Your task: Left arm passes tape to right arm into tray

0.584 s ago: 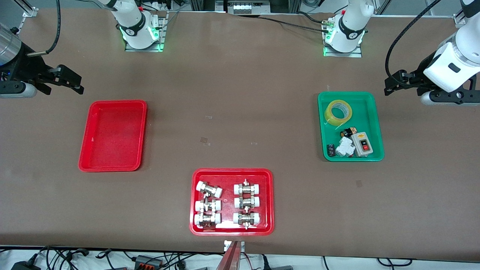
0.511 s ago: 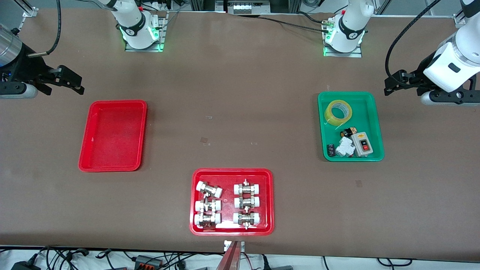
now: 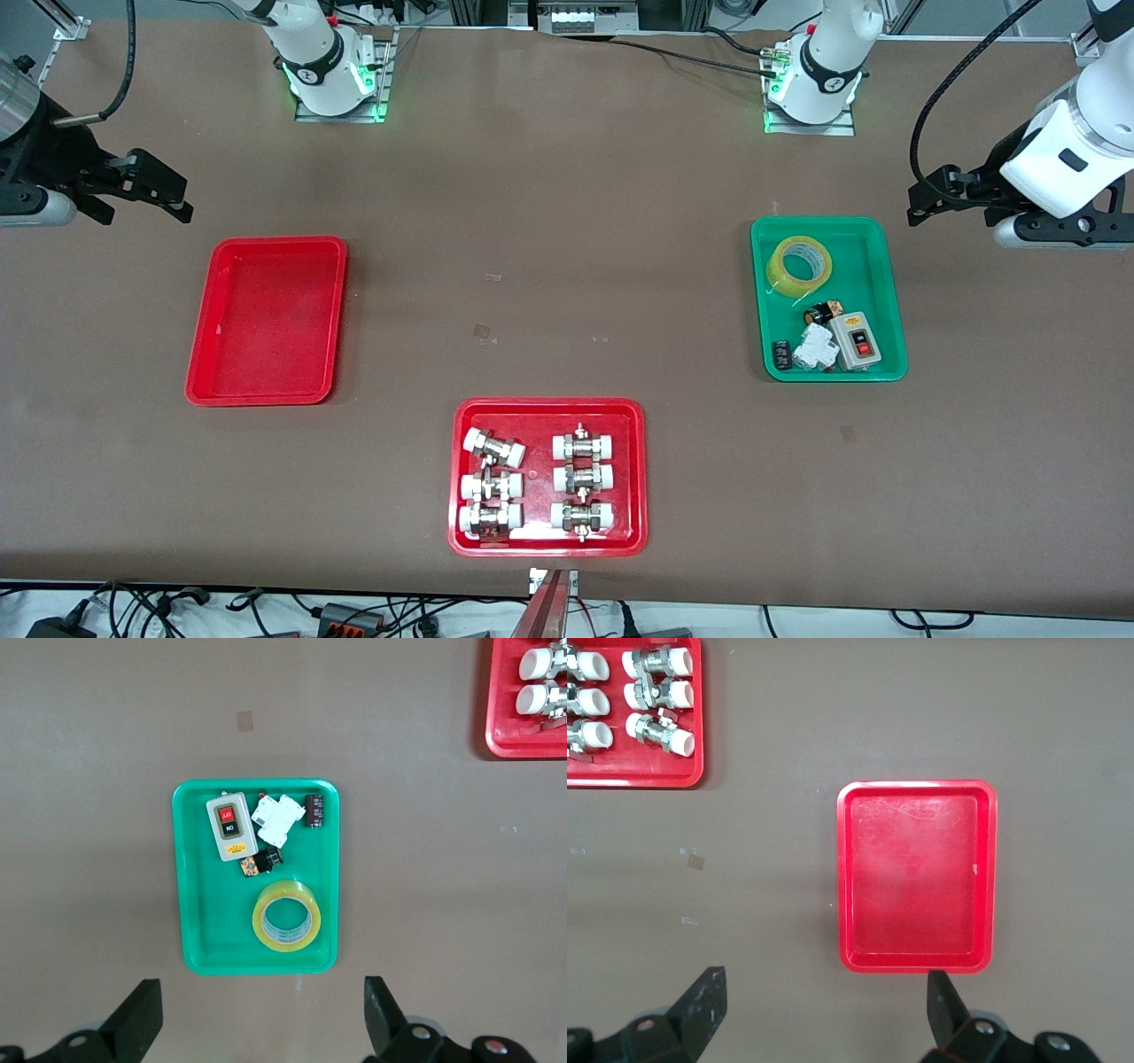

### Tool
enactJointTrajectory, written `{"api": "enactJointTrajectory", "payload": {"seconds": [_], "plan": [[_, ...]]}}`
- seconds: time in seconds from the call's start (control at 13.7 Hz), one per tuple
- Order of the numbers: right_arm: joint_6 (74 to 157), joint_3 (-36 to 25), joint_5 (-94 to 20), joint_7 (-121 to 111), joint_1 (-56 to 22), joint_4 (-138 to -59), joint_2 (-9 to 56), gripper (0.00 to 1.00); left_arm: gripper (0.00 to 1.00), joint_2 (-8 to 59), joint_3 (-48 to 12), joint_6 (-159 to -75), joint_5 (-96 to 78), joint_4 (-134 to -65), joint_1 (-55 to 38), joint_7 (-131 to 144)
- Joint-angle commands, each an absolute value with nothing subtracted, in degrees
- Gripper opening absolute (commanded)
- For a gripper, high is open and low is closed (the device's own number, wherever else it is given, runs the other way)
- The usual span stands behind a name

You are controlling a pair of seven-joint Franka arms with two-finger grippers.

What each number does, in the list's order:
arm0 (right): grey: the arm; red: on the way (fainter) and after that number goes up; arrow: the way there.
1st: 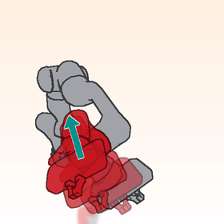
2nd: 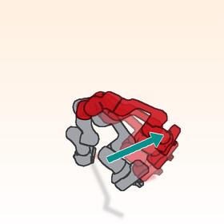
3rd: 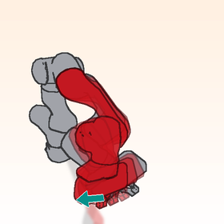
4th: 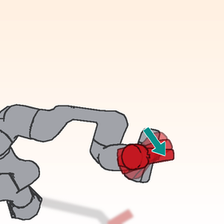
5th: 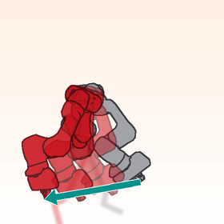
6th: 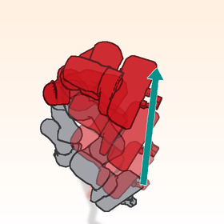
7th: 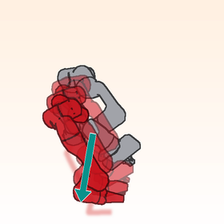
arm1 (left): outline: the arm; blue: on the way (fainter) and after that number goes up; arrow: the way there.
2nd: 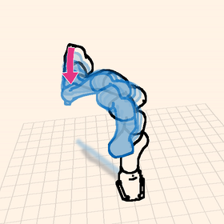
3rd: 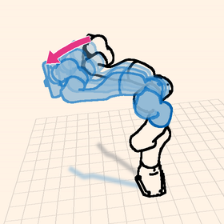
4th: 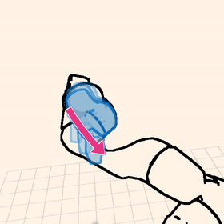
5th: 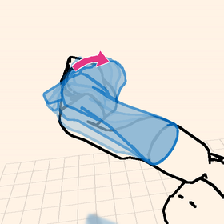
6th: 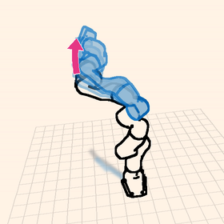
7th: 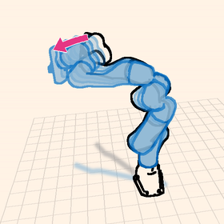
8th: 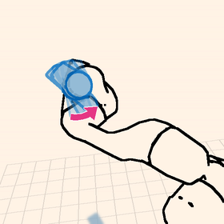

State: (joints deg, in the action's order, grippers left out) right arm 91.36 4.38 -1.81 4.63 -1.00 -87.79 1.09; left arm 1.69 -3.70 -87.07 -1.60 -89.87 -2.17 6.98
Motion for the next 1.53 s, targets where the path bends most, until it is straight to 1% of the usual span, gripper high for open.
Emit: {"api": "enactJointTrajectory", "payload": {"seconds": [0.0,0.15,0.22,0.29,0.37,0.58,0.66,0.88,0.95,1.17,1.46], "plan": [[90.7,4.7,-2.3,4.9,-1.4,-86.1,2.4,1.0,1.0,2.6,-3.4,-87.2,-2.5,-90.7,-2.5,6.7],[90.6,4.7,-2.4,4.8,-1.9,-86.1,2.5,1.0,1.0,5.2,-3.4,-86.8,-2.3,-91.1,-2.5,6.6],[90.7,4.7,-2.3,5.0,-1.8,-86.1,2.7,1.0,1.0,6.0,-3.4,-87.4,-2.0,-93.1,-2.4,6.6],[90.7,4.6,-2.4,4.7,-1.6,-86.1,3.2,1.0,1.0,6.6,-3.4,-89.5,-2.0,-96.6,-2.0,6.5],[90.6,4.5,-2.5,4.8,-1.5,-86.2,3.2,1.0,1.0,6.6,-3.4,-93.5,-1.9,-100.7,-2.1,6.5],[89.0,4.0,-2.5,5.3,-1.4,-86.4,2.9,1.0,1.0,7.6,-3.5,-109.1,-1.8,-116.5,-2.4,6.5],[87.6,4.1,-2.5,5.5,-1.4,-86.4,2.8,1.0,1.0,8.2,-3.6,-112.4,-1.8,-120.4,-2.5,6.5],[87.4,4.1,-2.5,5.5,-1.4,-86.4,2.8,1.0,1.0,8.3,-3.7,-124.2,-1.8,-129.9,-2.7,6.5],[87.4,4.1,-2.5,5.5,-1.4,-86.4,2.8,1.0,1.0,8.5,-3.7,-126.0,-1.8,-130.9,-2.7,5.3],[87.4,4.1,-2.5,5.5,-1.4,-86.4,2.8,1.0,1.0,11.0,-3.7,-127.7,-1.8,-131.8,-1.2,0.7],[87.3,4.1,-2.5,5.5,-1.4,-86.4,2.8,1.0,1.0,11.7,-3.7,-130.4,-1.8,-133.9,-0.9,0.6]]}}
